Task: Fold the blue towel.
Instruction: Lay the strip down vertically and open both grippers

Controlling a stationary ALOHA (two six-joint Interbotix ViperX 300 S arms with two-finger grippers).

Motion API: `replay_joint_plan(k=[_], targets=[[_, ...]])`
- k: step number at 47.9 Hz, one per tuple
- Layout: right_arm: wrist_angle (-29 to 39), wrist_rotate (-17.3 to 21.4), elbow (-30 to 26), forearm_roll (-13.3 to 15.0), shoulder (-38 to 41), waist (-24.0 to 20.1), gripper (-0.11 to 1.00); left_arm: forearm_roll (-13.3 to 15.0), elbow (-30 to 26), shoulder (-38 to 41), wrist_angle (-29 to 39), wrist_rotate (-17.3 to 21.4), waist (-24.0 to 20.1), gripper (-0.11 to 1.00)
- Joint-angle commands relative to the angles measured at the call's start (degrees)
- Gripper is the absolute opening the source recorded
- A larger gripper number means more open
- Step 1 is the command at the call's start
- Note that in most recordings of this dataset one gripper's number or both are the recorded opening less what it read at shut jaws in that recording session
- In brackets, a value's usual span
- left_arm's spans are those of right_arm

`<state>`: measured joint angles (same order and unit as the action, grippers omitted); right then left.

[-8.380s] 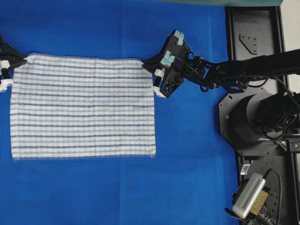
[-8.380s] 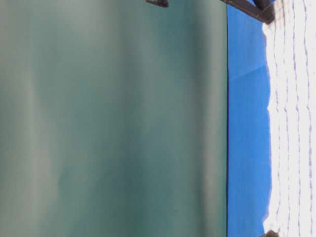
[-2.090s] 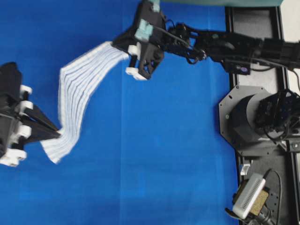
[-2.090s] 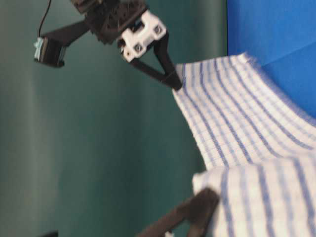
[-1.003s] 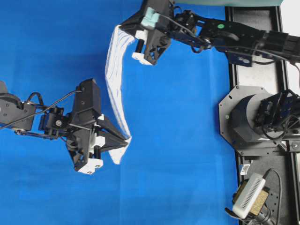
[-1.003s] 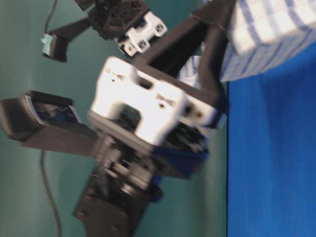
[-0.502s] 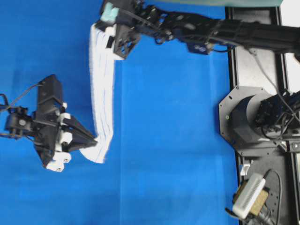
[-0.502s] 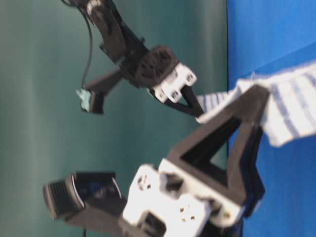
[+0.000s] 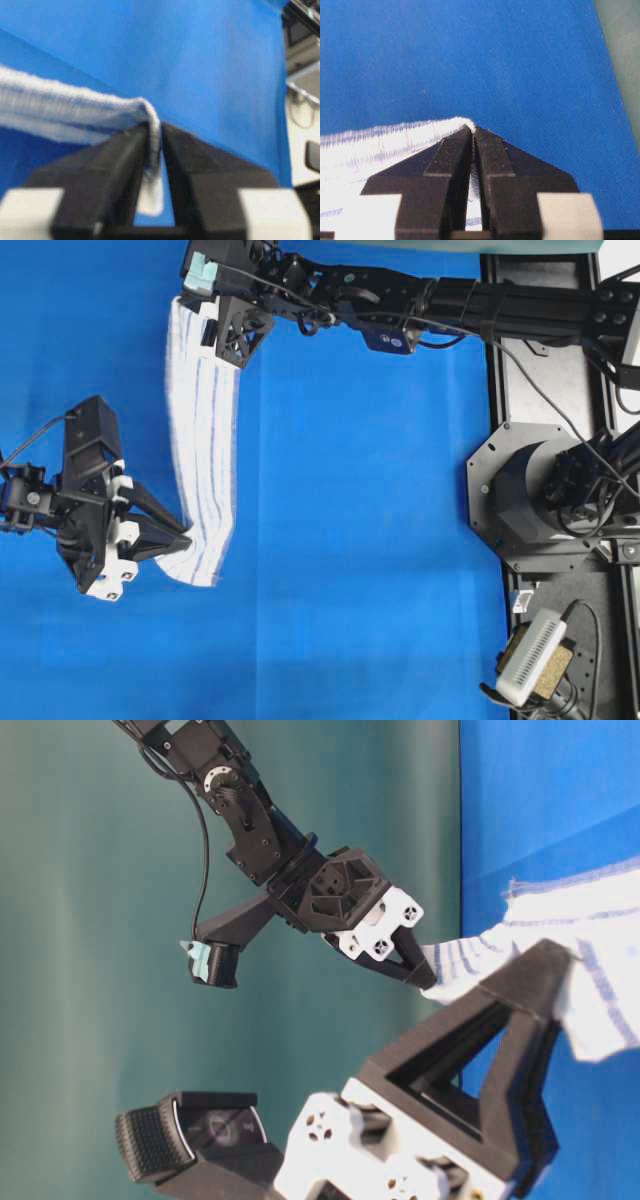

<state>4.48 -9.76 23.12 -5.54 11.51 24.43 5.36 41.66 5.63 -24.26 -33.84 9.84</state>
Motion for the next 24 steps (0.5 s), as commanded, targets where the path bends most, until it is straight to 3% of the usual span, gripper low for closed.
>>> replay_joint_plan(k=[1, 10, 13, 21, 24], targets=[[-0.26, 0.09, -1.05, 0.09, -0.79, -0.18, 0.14, 0.18, -0.44, -0.70, -0.18, -0.09, -0.62, 0.19], [0.00, 0.00, -1.05, 0.09, -0.44, -0.70, 0.18, 0.70, -0.44, -0.44, 0.00, -0.09, -1.23, 0.46], [0.00, 0.00, -0.97, 0.18, -0.44, -0.79, 0.31, 0.62, -0.26, -0.53, 0.62, -0.09, -1.41, 0.54], [0.00, 0.00, -0.26, 0.79, -0.79, -0.88, 0.82, 0.70, 0.79, -2.64, 6.06, 0.00, -1.67, 0.67], [0.00, 0.00, 0.44, 0.79, -1.41, -0.88, 0.93, 0.62, 1.58, -4.48, 8.35, 0.35, -1.93, 0.69]])
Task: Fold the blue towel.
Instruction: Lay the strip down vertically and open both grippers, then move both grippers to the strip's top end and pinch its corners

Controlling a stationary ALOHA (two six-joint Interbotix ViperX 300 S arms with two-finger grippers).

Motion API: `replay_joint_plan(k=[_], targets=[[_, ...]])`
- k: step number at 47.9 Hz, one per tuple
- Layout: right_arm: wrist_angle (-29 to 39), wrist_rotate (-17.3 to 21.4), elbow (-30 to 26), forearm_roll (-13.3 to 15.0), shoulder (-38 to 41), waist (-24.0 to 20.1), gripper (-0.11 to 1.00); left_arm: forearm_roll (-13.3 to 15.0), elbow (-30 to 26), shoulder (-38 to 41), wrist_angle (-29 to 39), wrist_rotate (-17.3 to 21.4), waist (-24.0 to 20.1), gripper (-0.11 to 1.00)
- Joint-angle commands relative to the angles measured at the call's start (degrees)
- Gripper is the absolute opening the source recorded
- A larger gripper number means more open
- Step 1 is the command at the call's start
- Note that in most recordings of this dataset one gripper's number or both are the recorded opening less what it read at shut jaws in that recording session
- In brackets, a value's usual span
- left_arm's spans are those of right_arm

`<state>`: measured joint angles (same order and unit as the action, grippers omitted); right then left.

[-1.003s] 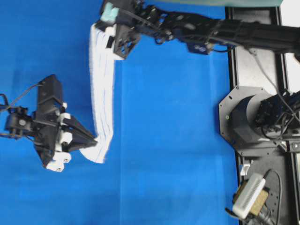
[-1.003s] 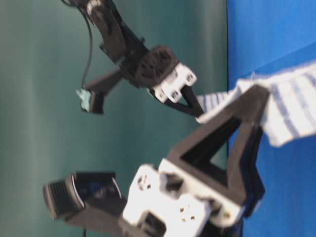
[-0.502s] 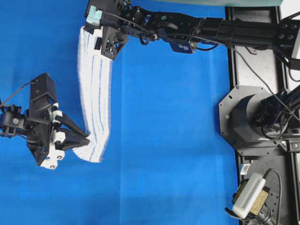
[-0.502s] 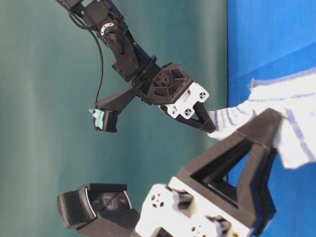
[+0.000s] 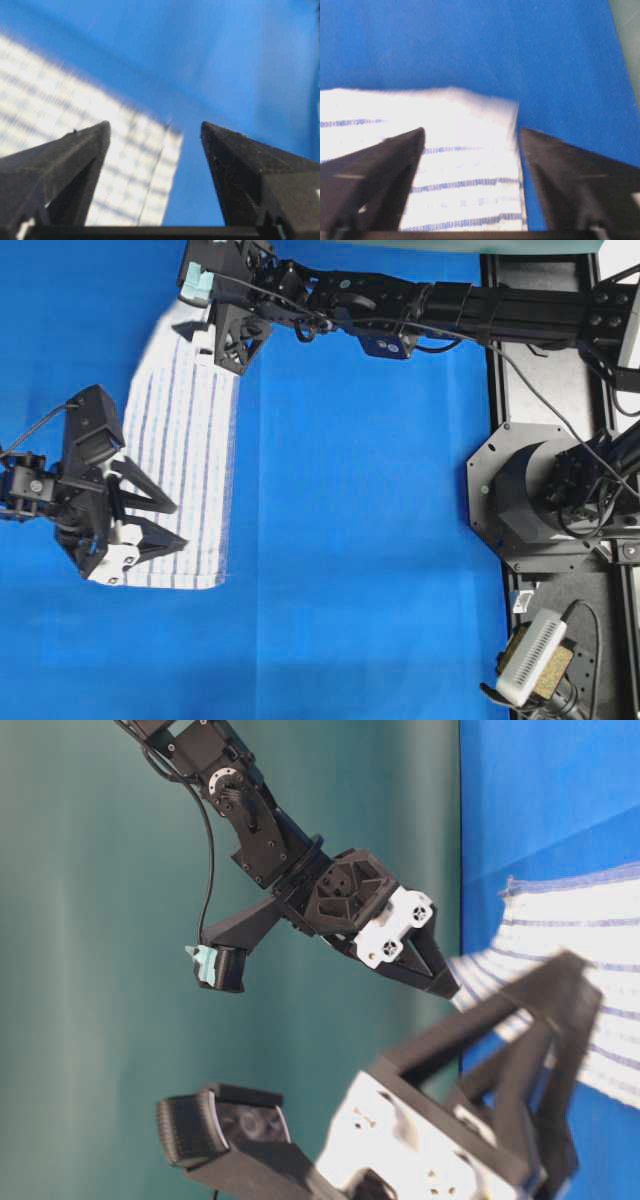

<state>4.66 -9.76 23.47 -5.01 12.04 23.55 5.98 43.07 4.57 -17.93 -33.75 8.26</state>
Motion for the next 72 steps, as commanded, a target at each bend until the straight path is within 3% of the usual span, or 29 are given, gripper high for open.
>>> replay_joint_plan(k=[1, 8, 15, 34, 42, 51, 61, 72], targets=[[-0.18, 0.00, 0.26, 0.26, -2.29, 0.00, 0.94, 0.00, 0.53, -4.13, 2.72, 0.44, -0.53, 0.69], [-0.18, 0.18, 3.08, 0.26, -5.54, 0.00, 0.86, -0.53, 2.99, -9.14, 4.57, 1.14, -2.20, 0.69], [-0.70, 0.70, 7.38, 0.26, -10.46, 0.00, 0.86, -1.85, 5.36, -13.36, 4.92, 3.25, -5.27, 0.69], [-3.87, 1.76, 18.19, -2.02, -19.60, -0.44, 0.86, -1.85, 7.65, -16.79, 5.01, 21.27, -19.60, 0.69], [-3.87, 1.76, 21.36, -3.34, -22.15, -2.11, 0.86, -1.85, 7.82, -16.87, 5.01, 26.81, -23.55, 0.69], [-3.87, 1.85, 24.26, -5.36, -24.26, -4.04, 0.86, -1.85, 7.82, -16.87, 5.45, 28.56, -24.87, 0.69], [-4.31, 1.85, 24.26, -5.71, -24.35, -4.22, 0.86, -1.93, 7.91, -16.79, 5.71, 28.74, -25.05, 0.69], [-7.21, 1.76, 23.82, -5.71, -23.29, -0.97, 0.86, -1.85, 6.68, -14.68, 5.19, 29.00, -27.69, 0.69]])
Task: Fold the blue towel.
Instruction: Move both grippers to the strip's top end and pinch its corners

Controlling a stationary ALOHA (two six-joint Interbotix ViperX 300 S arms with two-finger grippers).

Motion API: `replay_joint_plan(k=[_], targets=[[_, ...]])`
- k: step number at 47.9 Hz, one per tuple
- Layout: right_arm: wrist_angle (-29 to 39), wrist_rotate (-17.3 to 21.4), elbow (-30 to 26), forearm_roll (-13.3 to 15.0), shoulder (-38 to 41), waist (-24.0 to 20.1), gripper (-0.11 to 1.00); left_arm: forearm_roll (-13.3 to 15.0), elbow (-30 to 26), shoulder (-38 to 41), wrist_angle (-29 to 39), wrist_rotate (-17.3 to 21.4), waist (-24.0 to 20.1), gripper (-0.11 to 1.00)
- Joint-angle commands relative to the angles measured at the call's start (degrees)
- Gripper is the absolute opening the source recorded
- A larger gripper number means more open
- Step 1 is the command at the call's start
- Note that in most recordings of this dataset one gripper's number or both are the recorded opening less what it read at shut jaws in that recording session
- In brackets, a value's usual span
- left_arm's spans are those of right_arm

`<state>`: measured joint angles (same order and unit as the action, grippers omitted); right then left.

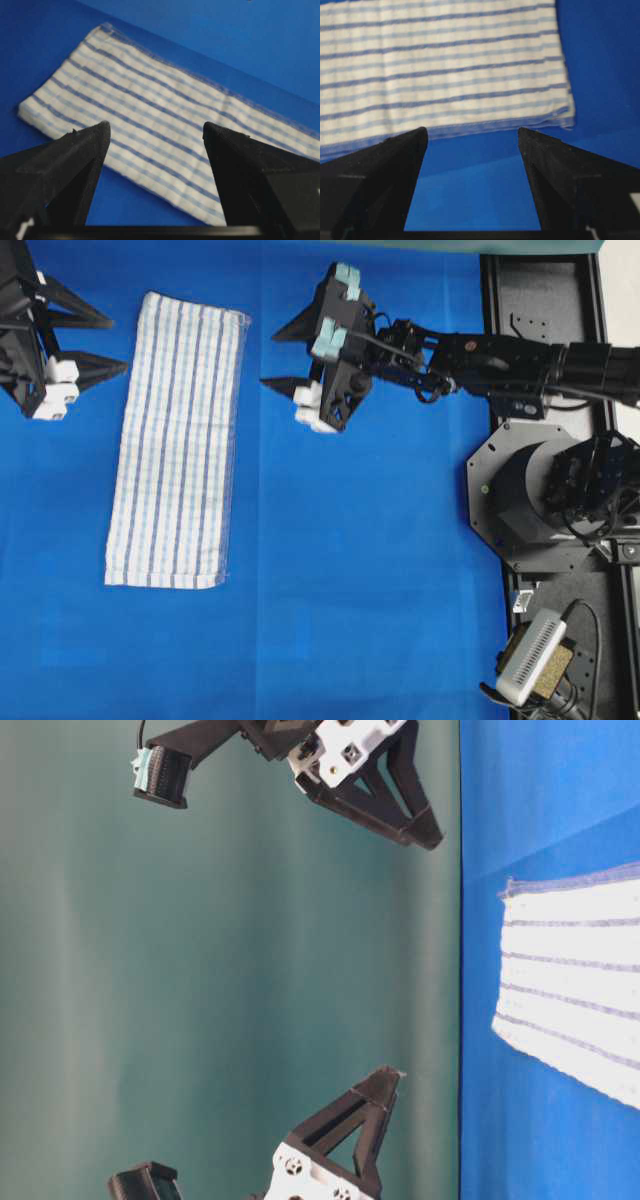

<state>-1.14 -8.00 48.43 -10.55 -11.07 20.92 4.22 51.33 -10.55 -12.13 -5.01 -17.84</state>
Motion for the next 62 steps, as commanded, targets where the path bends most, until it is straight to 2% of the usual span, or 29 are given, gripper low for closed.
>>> replay_joint_plan(k=[1, 12, 23, 37, 48, 52, 56, 60, 62], targets=[[-1.67, 0.00, -1.14, -0.18, 0.00, 2.11, 0.86, -0.18, -1.85, 1.05, -0.70, 0.35, -2.02, 0.69], [-4.48, 0.00, -4.13, -0.18, 5.98, 5.10, 0.86, -0.09, -5.89, 9.40, -3.78, 3.60, -7.56, 0.69], [-6.59, 0.00, -8.17, -0.18, 13.80, 6.77, 0.86, -0.09, -10.28, 17.05, -6.77, 6.59, -10.37, 0.69], [-10.55, 0.00, -9.93, -0.70, 21.27, 7.65, 0.86, -0.09, -13.80, 25.40, -9.49, 6.94, -12.83, 0.69], [-11.69, 0.00, -11.16, -1.49, 24.79, 7.73, 0.86, -0.09, -14.50, 29.36, -10.90, 6.94, -12.83, 0.66], [-11.95, 0.00, -11.43, -1.49, 25.49, 7.73, 0.84, -0.09, -14.41, 29.79, -10.90, 6.94, -12.83, 0.61], [-12.13, 0.00, -11.69, -1.49, 26.02, 7.73, 0.78, -0.09, -14.24, 29.79, -10.90, 6.94, -12.66, 0.51], [-12.13, 0.00, -11.87, -1.41, 26.46, 7.73, 0.65, -0.09, -14.15, 29.79, -10.90, 6.94, -12.57, 0.37], [-12.13, -0.09, -11.78, -1.41, 26.54, 7.73, 0.53, -0.18, -14.15, 29.79, -10.90, 6.94, -12.48, 0.31]])
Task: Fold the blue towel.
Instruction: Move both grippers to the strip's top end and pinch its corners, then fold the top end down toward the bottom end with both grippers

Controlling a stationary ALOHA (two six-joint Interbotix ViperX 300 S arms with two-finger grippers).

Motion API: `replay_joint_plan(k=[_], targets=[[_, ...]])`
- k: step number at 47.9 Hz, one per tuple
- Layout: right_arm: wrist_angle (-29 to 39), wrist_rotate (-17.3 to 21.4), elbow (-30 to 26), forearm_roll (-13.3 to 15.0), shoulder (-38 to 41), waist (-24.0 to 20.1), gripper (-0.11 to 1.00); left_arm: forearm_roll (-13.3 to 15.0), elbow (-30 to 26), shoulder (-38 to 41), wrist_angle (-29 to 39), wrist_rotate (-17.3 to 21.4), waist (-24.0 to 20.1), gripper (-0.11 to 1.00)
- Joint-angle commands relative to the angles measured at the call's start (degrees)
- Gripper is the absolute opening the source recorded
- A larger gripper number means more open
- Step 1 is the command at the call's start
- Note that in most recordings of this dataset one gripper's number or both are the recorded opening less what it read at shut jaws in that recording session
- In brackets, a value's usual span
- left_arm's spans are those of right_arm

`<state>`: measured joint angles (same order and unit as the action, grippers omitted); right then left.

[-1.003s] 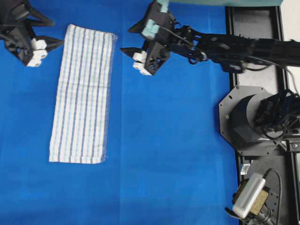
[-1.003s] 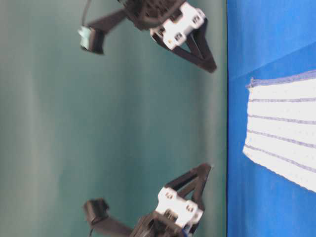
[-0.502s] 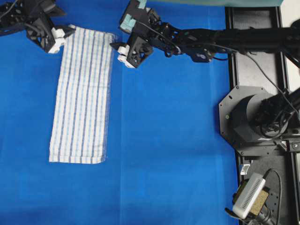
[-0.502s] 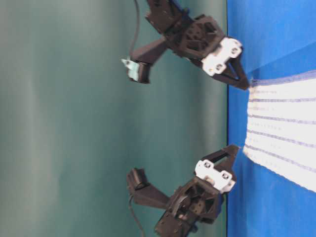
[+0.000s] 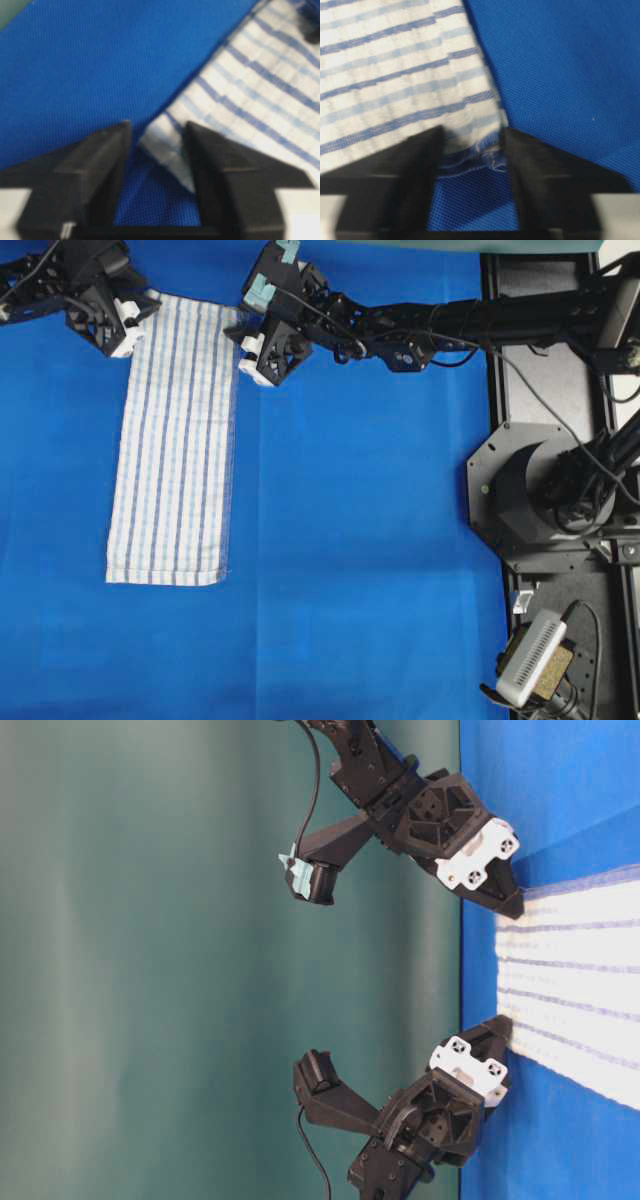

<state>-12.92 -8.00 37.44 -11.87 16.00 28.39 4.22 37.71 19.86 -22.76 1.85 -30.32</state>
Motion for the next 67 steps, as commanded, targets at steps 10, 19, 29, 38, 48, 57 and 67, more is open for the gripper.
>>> replay_joint_plan(k=[10, 19, 29, 38, 48, 57, 67], targets=[[-0.09, -0.26, -0.79, 0.00, -0.44, 0.26, 0.23, -0.26, -0.53, -0.62, -0.26, 0.26, 0.00, 0.08], [-0.26, -0.26, -0.88, 0.09, -0.53, 0.26, 0.23, -0.35, -0.53, -0.70, -0.26, 0.26, 0.09, 0.07], [0.70, -0.26, -0.88, 0.09, -2.72, 0.00, 0.23, -0.35, 0.53, -2.99, 0.18, 0.26, 0.62, 0.07], [2.11, -0.09, 0.18, 0.00, -5.98, -1.67, 0.23, -0.35, 3.52, -7.47, 0.26, 0.26, 2.81, 0.07], [2.37, 0.88, 2.20, -0.44, -9.05, -6.33, 0.23, -0.35, 7.73, -13.89, 0.26, -0.35, 6.86, 0.07], [2.46, 4.13, 4.83, -0.53, -11.43, -10.72, 0.23, 0.00, 11.25, -19.07, 0.26, -2.02, 13.54, 0.07], [2.46, 8.70, 7.65, -0.53, -13.62, -17.31, 0.23, 0.09, 13.18, -20.13, 0.26, -8.26, 21.80, 0.07]])
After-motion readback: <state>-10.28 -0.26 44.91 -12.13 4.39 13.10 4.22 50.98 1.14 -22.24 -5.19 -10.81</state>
